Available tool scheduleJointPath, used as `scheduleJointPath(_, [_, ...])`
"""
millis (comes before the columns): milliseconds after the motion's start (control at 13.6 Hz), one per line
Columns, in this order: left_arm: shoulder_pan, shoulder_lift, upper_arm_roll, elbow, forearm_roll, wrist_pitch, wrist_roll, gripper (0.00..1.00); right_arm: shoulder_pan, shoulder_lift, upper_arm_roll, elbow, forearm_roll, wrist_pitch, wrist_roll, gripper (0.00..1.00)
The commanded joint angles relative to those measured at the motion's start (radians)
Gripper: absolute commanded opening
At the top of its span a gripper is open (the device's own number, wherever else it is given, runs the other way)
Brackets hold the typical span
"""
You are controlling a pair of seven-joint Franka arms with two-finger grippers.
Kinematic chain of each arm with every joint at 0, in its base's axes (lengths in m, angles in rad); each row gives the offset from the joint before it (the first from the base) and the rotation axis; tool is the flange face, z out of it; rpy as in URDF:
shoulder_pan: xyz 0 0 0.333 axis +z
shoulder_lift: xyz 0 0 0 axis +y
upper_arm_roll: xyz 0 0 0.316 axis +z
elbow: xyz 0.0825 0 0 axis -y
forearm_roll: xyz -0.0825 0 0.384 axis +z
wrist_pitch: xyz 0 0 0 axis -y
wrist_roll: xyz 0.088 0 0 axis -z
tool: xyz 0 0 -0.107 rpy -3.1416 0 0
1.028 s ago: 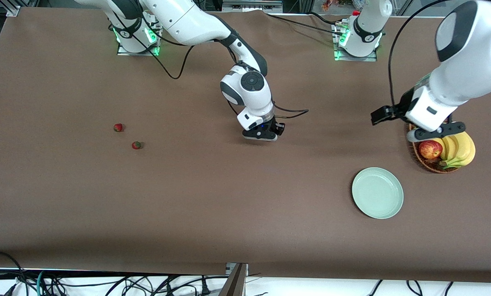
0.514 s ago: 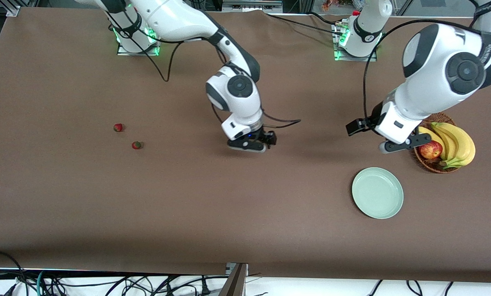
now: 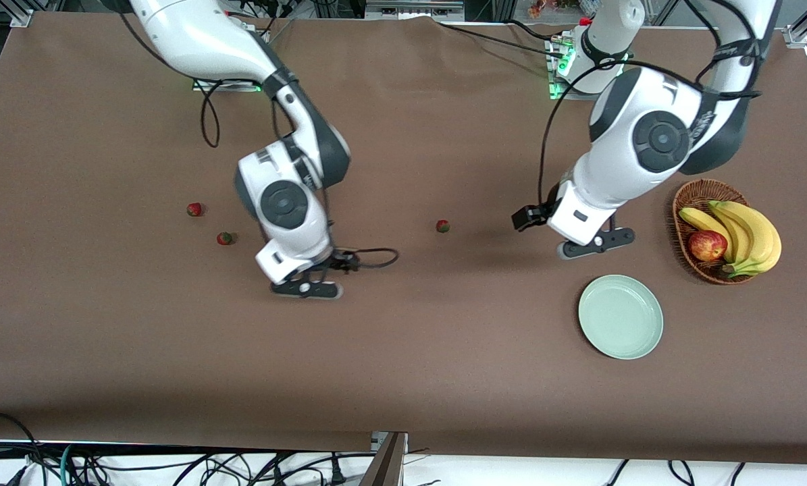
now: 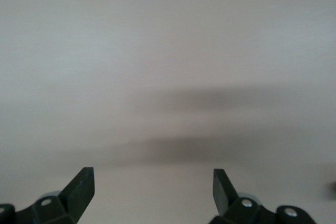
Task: Collect all strawberries into plate
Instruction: 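Grasp the strawberry with the left gripper while the right gripper reaches another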
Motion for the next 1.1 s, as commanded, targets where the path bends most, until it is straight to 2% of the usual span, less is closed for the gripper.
scheduleJointPath(0, [-0.055,0.054,0.009,0.010,-0.002,0.084,-0.066,1.00,0.005,-0.044,-0.073,-0.043,0.010,-0.082,-0.100,1.00])
scheduleJointPath(294, [-0.128,0.141,0.014,0.009,0.002,0.193,-0.138,1.00,-0.003,-0.122,-0.166,-0.182,0.018,-0.067,-0.216,1.00])
scheduleJointPath(514, [-0.185,0.209,0.009,0.004,0.131,0.230,-0.239,1.00,-0.006,-0.189,-0.212,-0.288,0.019,-0.052,-0.271,1.00])
scheduleJointPath(661, [-0.260,0.258,0.014,0.004,0.175,0.240,-0.313,1.00,-0.006,-0.249,-0.238,-0.417,0.019,0.040,-0.310,1.00])
scheduleJointPath(807, [-0.274,0.307,0.011,0.003,0.218,0.297,-0.371,1.00,-0.006,-0.307,-0.257,-0.576,0.019,0.183,-0.348,1.00])
scheduleJointPath(1028, [-0.303,0.368,0.020,0.001,0.220,0.375,-0.387,1.00,-0.006,-0.356,-0.268,-0.745,0.021,0.350,-0.368,1.00])
